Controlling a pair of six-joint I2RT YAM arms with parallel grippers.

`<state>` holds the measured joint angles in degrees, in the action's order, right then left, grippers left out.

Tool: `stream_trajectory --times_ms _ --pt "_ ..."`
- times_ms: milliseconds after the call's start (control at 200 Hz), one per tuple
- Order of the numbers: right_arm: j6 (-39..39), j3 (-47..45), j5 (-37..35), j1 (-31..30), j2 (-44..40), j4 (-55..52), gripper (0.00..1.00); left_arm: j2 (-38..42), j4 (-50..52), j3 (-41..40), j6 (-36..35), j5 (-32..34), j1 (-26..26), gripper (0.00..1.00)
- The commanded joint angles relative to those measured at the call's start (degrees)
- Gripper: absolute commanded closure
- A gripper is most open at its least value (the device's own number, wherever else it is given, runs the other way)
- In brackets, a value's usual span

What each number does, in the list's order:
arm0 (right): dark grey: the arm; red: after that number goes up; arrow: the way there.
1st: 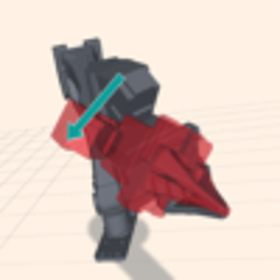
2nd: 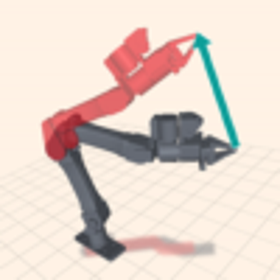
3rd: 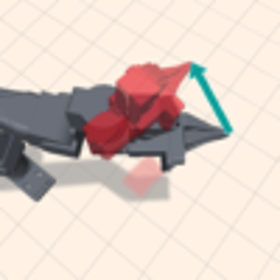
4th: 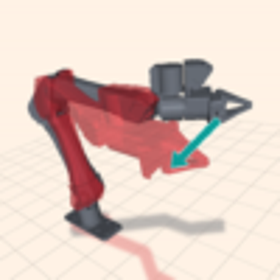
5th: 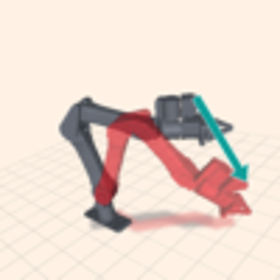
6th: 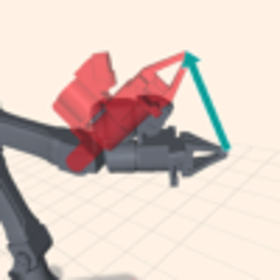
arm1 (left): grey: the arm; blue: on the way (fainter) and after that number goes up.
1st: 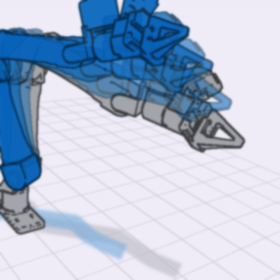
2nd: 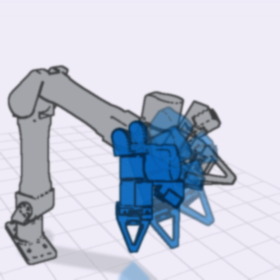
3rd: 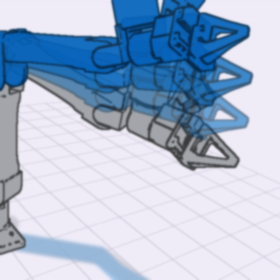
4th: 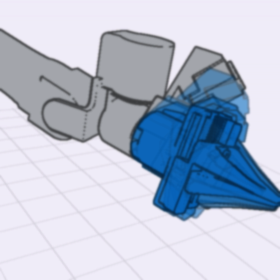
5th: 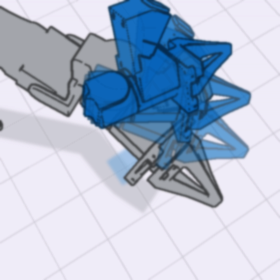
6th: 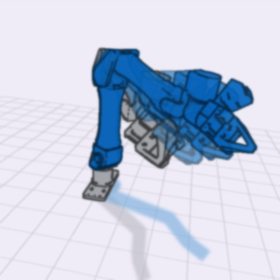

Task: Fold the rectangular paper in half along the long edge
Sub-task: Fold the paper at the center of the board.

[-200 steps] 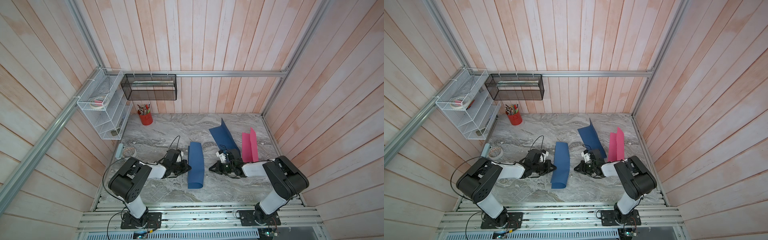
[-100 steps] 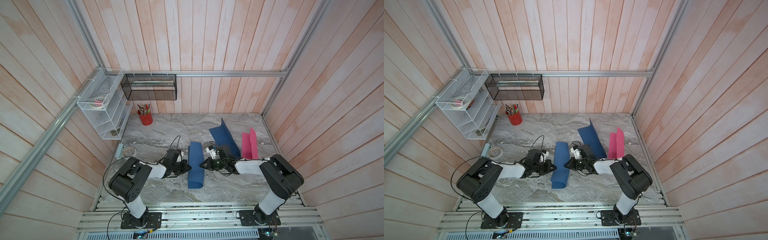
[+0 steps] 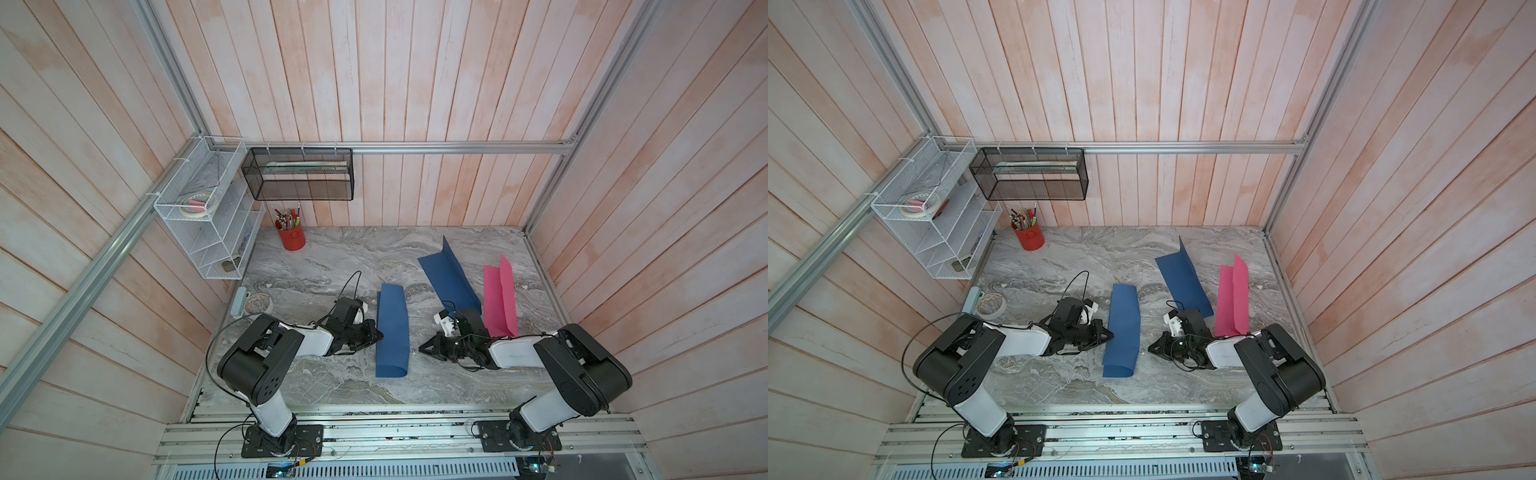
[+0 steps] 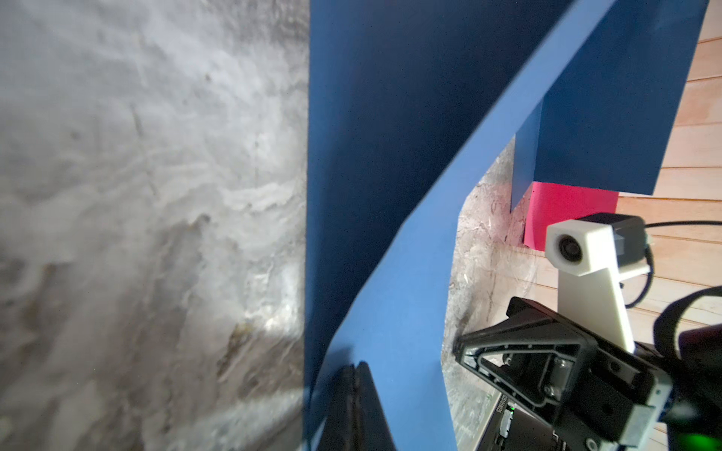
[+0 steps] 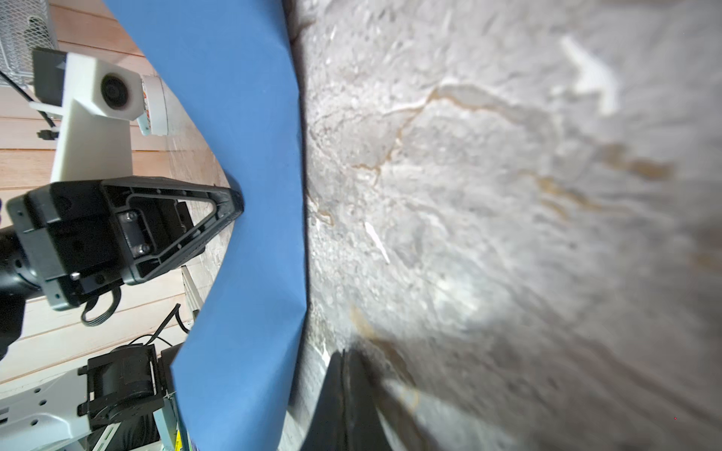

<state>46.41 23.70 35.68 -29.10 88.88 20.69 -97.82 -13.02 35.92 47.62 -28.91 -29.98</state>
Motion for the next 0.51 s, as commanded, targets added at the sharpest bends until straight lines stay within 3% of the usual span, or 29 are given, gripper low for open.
stream_trajectory --times_ms 0,270,500 --pt "-1.0 2.2 -1.4 -0.9 -1.4 -4.3 1.00 -3.3 10.2 -1.7 -1.5 4.1 -0.5 1.00" --pt "1.3 10.9 -1.1 -7.5 5.2 -1.1 1.00 -3.2 10.5 -1.3 -1.5 4.0 -0.6 1.00" --pt "4.1 5.7 -2.3 -7.7 8.3 3.6 1.00 -3.2 11.3 -1.0 -1.7 4.3 -0.6 1.00"
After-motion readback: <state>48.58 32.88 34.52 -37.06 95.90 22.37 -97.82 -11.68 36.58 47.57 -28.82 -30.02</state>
